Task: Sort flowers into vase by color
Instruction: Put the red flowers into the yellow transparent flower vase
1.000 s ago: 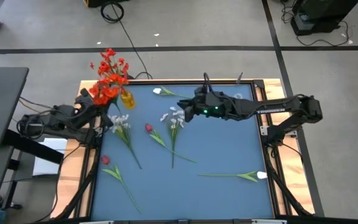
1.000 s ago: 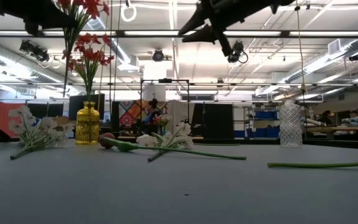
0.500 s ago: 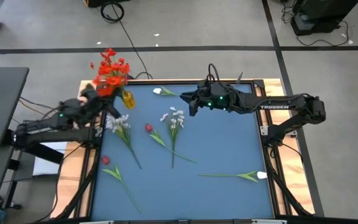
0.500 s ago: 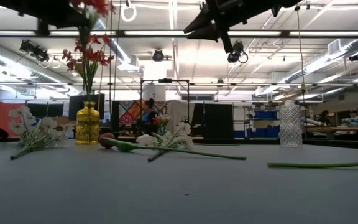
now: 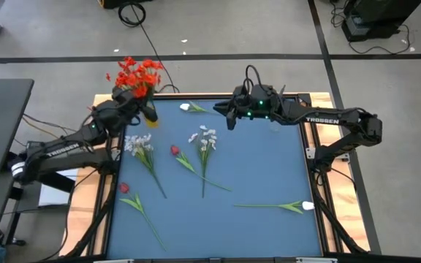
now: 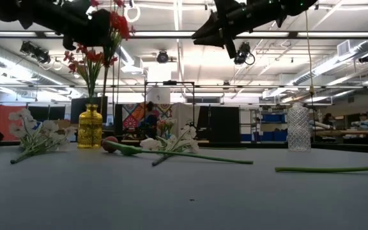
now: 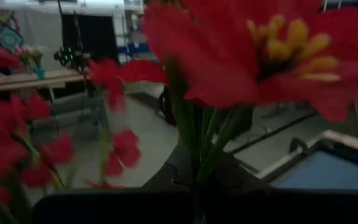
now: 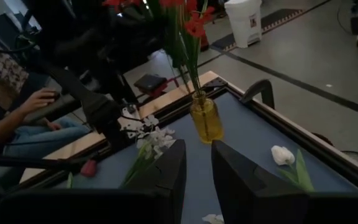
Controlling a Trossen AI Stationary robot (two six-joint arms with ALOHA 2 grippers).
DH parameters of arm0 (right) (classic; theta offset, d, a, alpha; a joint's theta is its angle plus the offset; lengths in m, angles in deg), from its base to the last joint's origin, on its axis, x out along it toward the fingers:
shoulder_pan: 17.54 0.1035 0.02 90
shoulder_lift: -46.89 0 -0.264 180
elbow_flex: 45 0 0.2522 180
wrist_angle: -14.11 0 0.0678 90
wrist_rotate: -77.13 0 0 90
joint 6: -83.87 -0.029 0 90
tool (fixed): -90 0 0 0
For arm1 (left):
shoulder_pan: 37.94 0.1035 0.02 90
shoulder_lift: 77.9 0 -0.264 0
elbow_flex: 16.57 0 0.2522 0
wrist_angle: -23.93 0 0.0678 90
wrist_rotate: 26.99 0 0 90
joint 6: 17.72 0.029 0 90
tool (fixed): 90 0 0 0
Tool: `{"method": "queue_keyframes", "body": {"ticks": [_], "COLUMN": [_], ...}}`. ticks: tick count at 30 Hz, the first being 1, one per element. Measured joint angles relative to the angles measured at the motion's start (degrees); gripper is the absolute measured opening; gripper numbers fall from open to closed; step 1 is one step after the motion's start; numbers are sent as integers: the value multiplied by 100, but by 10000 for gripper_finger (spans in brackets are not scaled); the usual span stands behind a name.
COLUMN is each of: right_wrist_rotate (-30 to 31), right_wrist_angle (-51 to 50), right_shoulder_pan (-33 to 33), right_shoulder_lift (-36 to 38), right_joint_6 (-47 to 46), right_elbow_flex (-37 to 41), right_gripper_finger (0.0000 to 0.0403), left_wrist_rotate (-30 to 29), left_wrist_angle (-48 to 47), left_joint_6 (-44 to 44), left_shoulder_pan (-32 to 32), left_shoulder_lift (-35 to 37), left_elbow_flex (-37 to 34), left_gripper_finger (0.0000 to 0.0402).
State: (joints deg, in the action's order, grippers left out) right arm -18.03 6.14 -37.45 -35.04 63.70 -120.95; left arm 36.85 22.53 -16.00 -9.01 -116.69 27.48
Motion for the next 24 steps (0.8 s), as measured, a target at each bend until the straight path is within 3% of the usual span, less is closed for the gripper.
{"method": "queue_keyframes", "body": {"ticks": [4, 13, 24], "right_wrist_rotate": [-281, -944, -1148], "right_wrist_angle": [-35, -37, -34], "right_shoulder_pan": [-250, -830, -1177], "right_shoulder_lift": [-2, -2, -2], "right_joint_6": [85, 86, 131], "right_elbow_flex": [0, 0, 0], "right_gripper_finger": [85, 85, 85], "left_wrist_rotate": [328, 334, 348], "left_wrist_angle": [77, -499, -1024], "left_joint_6": [168, 114, -131], "left_shoulder_pan": [382, 896, 1227], "left_shoulder_lift": [33, 103, 95], "left_elbow_flex": [193, 311, 308], "left_gripper_finger": [8, 8, 8]}}
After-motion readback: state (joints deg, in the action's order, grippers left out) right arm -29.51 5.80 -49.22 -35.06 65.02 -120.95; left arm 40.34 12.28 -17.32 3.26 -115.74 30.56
